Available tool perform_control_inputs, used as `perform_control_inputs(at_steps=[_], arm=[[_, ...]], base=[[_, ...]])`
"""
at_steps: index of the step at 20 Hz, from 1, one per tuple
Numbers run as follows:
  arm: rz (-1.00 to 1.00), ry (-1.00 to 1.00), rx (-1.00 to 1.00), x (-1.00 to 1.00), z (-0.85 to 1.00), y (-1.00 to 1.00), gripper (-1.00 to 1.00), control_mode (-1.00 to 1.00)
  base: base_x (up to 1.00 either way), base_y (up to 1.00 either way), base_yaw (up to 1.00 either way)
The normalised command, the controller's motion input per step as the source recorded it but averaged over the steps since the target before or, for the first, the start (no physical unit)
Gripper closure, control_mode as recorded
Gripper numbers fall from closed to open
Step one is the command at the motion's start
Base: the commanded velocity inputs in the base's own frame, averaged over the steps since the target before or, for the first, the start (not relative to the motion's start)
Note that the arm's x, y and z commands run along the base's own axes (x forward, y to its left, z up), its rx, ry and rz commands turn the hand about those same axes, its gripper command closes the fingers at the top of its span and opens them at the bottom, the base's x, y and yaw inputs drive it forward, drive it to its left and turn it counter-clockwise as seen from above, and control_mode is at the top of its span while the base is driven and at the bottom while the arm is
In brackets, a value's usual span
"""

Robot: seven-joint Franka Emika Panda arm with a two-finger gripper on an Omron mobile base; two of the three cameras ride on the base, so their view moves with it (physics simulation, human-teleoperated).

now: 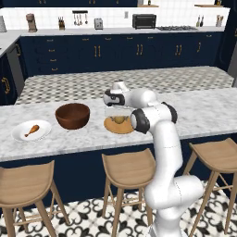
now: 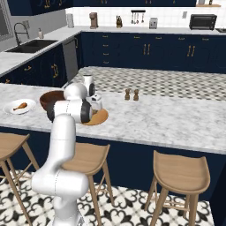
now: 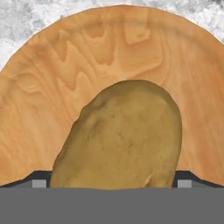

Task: Pick the chicken drumstick and potato from their plates and place them in the bowl. Then put the bowl in the fridge.

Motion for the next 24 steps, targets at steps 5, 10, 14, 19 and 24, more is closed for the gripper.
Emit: perform_control_inputs(at_steps=[5, 10, 14, 19, 24], arm=[[-0.06, 0.00, 0.00, 0.01, -0.37, 0.00, 1.00, -1.00], [0.01, -0.04, 0.02, -0.40, 0.04, -0.02, 1.00, -1.00], [0.13, -0.20, 0.05, -1.00, 0.74, 0.00, 1.00, -1.00], [0.21, -0.18, 0.01, -1.00, 0.86, 0.00, 1.00, -1.00], [0.21, -0.23, 0.00, -0.98, 0.34, -0.06, 1.00, -1.00]], base=[[0.00, 0.00, 0.00], [0.00, 0.00, 0.00], [0.00, 0.00, 0.00], [0.00, 0.00, 0.00], [0.00, 0.00, 0.00]])
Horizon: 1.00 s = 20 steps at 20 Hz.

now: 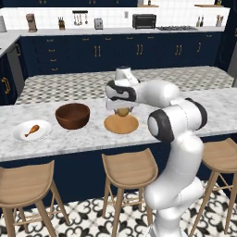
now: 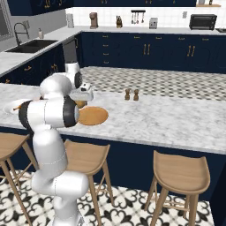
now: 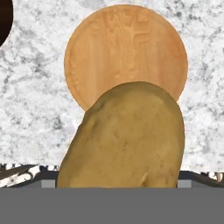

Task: Pick the chicken drumstick and potato from their plates and place them in the bowl. Then put the bowl in the fridge.

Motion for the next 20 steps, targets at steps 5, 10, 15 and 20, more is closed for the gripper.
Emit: perform_control_inputs(at_steps=[5, 10, 15, 20], arm=[[0.10, -0.11, 0.04, -0.85, 0.05, -0.17, 1.00, -1.00], [0.00, -0.01, 0.01, -0.24, 0.00, -0.04, 1.00, -1.00], [0.00, 0.00, 0.00, 0.00, 0.00, 0.00, 1.00, -1.00], [0.00, 0.00, 0.00, 0.00, 0.00, 0.00, 1.00, 1.00]], base=[[0.00, 0.00, 0.00], [0.00, 0.00, 0.00], [0.00, 0.00, 0.00], [-0.11, 0.19, 0.00]])
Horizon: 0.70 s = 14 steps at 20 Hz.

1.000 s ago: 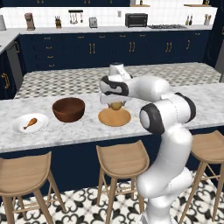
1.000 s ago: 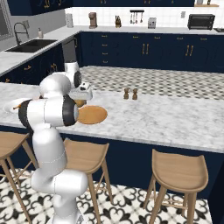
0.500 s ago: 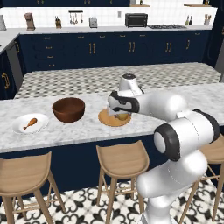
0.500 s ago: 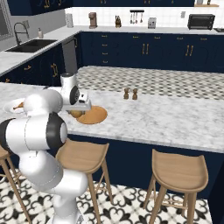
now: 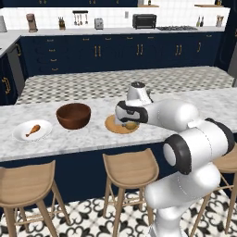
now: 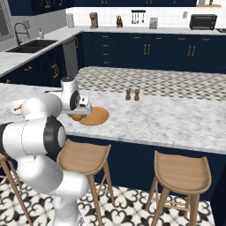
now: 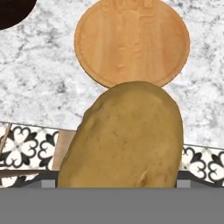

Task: Pick the chicken drumstick and potato from their plates and place them in the bowl. Then put the bowl in the fridge.

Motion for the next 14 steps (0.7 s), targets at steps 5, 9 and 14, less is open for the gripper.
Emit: perform_control_inputs(at_steps=[5, 9, 14], arm=[[0.00, 0.00, 0.00, 0.00, 0.00, 0.00, 1.00, 1.00], [0.00, 0.00, 0.00, 0.00, 0.00, 0.00, 1.00, 1.00], [0.00, 0.00, 0.00, 0.00, 0.00, 0.00, 1.00, 1.00]], base=[[0.00, 0.32, 0.00], [-0.03, 0.54, -0.01], [-0.10, 0.56, -0.09]])
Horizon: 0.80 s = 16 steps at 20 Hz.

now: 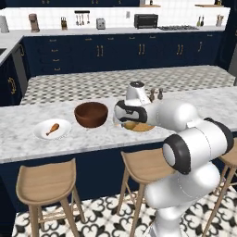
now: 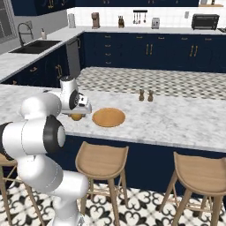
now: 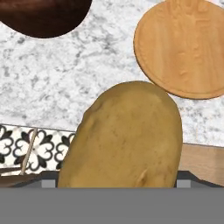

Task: Pick the chicken drumstick and potato from their plates and place them in the bowl. Then put the bowl in the fridge.

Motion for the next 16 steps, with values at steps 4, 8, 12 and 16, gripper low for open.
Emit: perform_control_inputs(at_steps=[4, 8, 12, 16], arm=[[0.00, 0.00, 0.00, 0.00, 0.00, 0.00, 1.00, 1.00], [0.00, 0.00, 0.00, 0.00, 0.00, 0.00, 1.00, 1.00], [0.00, 0.00, 0.00, 0.00, 0.00, 0.00, 1.00, 1.00], [0.00, 0.00, 0.00, 0.00, 0.00, 0.00, 1.00, 1.00]], base=[[0.00, 0.63, -0.08], [0.00, 0.48, -0.09], [0.00, 0.44, -0.04], [0.00, 0.54, -0.02]])
